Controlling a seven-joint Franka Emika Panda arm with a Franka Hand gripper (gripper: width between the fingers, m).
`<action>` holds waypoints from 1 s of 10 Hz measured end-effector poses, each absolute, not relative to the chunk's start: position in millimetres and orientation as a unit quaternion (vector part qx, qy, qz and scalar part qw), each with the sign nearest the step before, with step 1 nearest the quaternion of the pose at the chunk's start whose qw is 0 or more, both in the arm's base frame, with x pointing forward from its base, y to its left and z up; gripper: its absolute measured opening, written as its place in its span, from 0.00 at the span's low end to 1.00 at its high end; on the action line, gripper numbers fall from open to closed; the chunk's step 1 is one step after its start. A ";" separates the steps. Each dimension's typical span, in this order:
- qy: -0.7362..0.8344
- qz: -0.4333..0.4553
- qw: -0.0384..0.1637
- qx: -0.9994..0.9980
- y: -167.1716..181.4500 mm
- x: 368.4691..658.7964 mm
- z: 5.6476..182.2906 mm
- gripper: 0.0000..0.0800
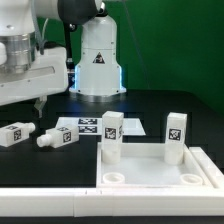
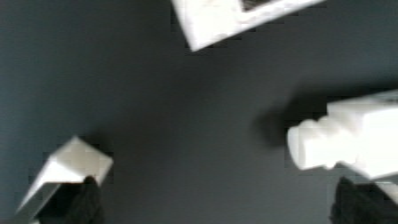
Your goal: Assemble square table
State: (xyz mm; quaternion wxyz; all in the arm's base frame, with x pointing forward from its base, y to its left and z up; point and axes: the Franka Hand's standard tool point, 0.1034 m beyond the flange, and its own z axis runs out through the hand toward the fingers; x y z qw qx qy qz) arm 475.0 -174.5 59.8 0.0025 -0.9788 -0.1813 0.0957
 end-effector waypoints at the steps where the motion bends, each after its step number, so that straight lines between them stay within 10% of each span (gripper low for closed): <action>1: -0.098 0.101 -0.006 -0.990 -167.8 471.1 59.2 0.81; 6: 0.052 0.149 0.027 -0.987 -156.1 466.1 57.6 0.81; 10: 0.202 0.310 0.115 -0.922 -197.0 449.3 51.3 0.81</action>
Offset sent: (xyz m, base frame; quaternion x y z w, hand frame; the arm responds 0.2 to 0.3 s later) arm 0.0000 0.0000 0.0000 0.0000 0.0000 0.1938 0.9810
